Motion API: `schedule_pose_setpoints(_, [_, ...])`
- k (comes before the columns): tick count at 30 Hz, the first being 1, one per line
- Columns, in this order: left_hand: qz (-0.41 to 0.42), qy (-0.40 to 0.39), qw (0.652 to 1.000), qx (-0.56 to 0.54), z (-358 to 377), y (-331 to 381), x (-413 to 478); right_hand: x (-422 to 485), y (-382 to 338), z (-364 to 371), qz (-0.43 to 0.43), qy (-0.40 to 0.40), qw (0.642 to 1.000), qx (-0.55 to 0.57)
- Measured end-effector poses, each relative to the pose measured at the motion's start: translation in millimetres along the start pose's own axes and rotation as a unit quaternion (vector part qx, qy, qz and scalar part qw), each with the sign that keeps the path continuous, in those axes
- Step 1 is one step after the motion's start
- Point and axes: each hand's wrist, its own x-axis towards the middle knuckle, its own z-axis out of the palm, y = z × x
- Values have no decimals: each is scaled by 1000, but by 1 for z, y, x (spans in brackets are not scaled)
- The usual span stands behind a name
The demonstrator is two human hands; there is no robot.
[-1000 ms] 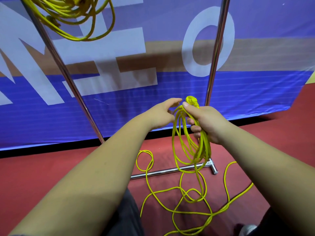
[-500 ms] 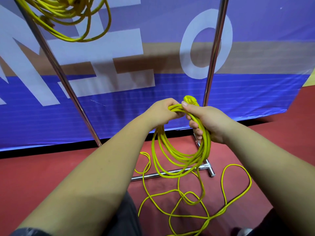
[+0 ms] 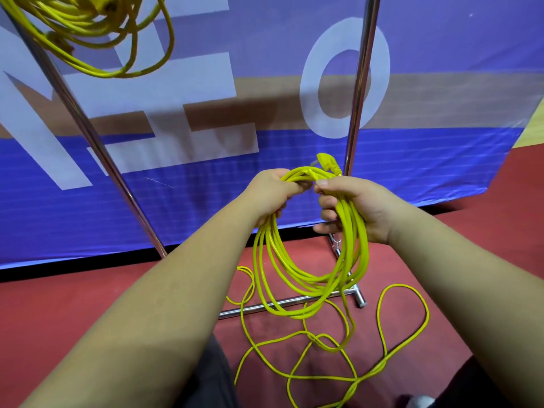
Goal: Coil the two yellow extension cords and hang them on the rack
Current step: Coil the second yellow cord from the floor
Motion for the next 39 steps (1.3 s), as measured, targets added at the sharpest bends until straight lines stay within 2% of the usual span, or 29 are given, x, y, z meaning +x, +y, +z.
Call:
schedule_pose_setpoints(4, [13,24,999,47,0,-4,1,5,4,5,0,36,999,-36])
schedule_pose_setpoints(7, [40,47,989,137,-2,-11,3,7,7,11,-24,69,996,-55])
schedule_pose_setpoints(10, [-33,34,980,193,-5,-22,4,9,10,14,-46,140,987,-58])
schedule_pose_setpoints(14, [-148,-83,916,365,-3,-39,-3,13,10,3,-86,231,969,-22])
schedule_pose_setpoints(17, [-222,-245,866,375,14,-55,-18,14,5,-8,-113,273,955,24])
schedule_pose_setpoints(19, [-223,-346,833,369,32,-66,-30,15,1,-14,-129,293,946,49])
schedule_pose_setpoints(20, [-213,-375,830,354,44,-72,-36,15,0,-16,-136,301,942,59])
schedule_pose_setpoints(22, [-175,-393,841,328,68,-84,-47,16,-3,-19,-151,305,937,73])
schedule_pose_setpoints(26, [-54,-367,868,330,104,-103,-59,15,-10,-16,-182,286,935,104])
schedule_pose_setpoints(31, [-4,-374,899,227,112,-127,-68,14,-17,-16,-192,256,932,173])
schedule_pose_setpoints(32, [-7,-400,890,219,113,-132,-68,13,-19,-16,-193,254,930,182])
schedule_pose_setpoints(34, [-28,-471,850,237,114,-142,-68,10,-22,-17,-197,253,927,196])
schedule_pose_setpoints(37, [-49,-556,764,324,115,-163,-73,6,-29,-19,-206,251,918,226])
schedule_pose_setpoints(39, [-63,-576,712,396,114,-175,-76,3,-34,-22,-215,246,910,254])
